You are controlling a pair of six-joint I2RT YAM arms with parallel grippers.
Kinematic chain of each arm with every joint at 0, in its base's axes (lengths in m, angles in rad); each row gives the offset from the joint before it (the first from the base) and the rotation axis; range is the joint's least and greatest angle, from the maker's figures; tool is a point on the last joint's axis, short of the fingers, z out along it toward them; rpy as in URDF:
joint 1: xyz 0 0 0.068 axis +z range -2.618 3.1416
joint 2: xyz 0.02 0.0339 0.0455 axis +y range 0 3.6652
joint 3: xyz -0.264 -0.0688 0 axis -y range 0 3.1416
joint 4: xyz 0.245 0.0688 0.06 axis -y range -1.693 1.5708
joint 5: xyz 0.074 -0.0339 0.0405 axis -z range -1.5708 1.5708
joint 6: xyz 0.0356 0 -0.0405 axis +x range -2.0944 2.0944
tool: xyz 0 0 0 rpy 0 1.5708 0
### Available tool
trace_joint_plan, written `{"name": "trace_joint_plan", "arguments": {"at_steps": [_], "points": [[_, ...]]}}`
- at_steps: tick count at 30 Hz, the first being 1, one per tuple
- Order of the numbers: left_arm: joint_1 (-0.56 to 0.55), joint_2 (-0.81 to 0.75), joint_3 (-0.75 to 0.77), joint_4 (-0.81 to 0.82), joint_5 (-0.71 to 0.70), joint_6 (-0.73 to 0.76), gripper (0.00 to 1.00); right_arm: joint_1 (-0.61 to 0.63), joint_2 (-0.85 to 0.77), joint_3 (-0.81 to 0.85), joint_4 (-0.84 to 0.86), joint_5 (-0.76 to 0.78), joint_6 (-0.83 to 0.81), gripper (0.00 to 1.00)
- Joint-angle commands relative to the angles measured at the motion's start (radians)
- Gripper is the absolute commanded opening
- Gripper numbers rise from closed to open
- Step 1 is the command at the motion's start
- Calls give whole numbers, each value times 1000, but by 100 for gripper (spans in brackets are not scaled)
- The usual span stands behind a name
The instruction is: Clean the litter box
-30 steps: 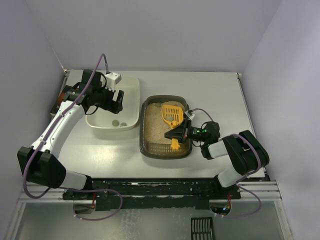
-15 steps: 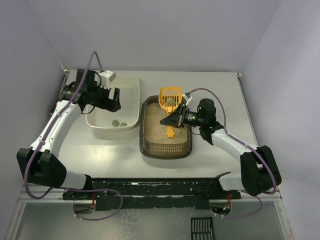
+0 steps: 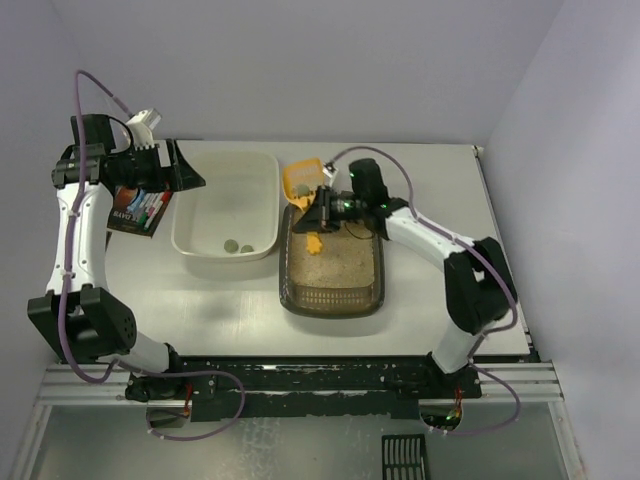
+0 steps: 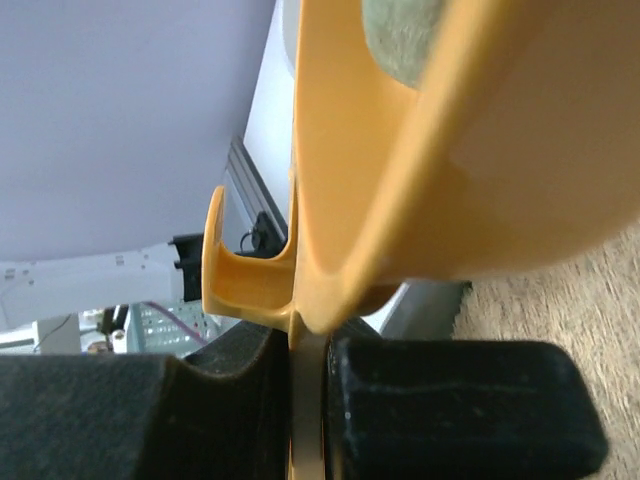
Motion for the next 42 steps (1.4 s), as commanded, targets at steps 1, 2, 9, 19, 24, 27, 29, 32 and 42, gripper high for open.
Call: {"name": "trace_joint_plan", "arguments": {"at_steps": [1, 2, 9, 19, 24, 27, 29, 32, 42], "points": [[7, -35, 22, -46, 5, -66, 100, 77, 131, 237, -204, 74, -114, 0], [7, -54, 13, -34, -36, -89, 100, 97, 175, 303, -255, 85, -136, 0], [7, -158, -22, 44, -273, -173, 99, 209, 479, 843, -746, 354, -328, 0], [8, -201, -24, 125, -809, -304, 99, 353, 697, 1326, -1128, 862, -442, 0], [9, -232, -35, 154, -842, -312, 99, 434, 672, 1270, -1123, 1089, -509, 0], [8, -227, -33, 145, -839, -311, 99, 463, 674, 1255, -1135, 1196, -537, 0], [8, -224, -35, 141, -841, -310, 99, 489, 672, 1243, -1132, 1289, -560, 0], [9, -221, -40, 139, -828, -305, 99, 519, 671, 1235, -1128, 1402, -584, 0], [9, -214, -43, 125, -760, -264, 99, 526, 608, 1119, -1022, 1437, -607, 0]]}}
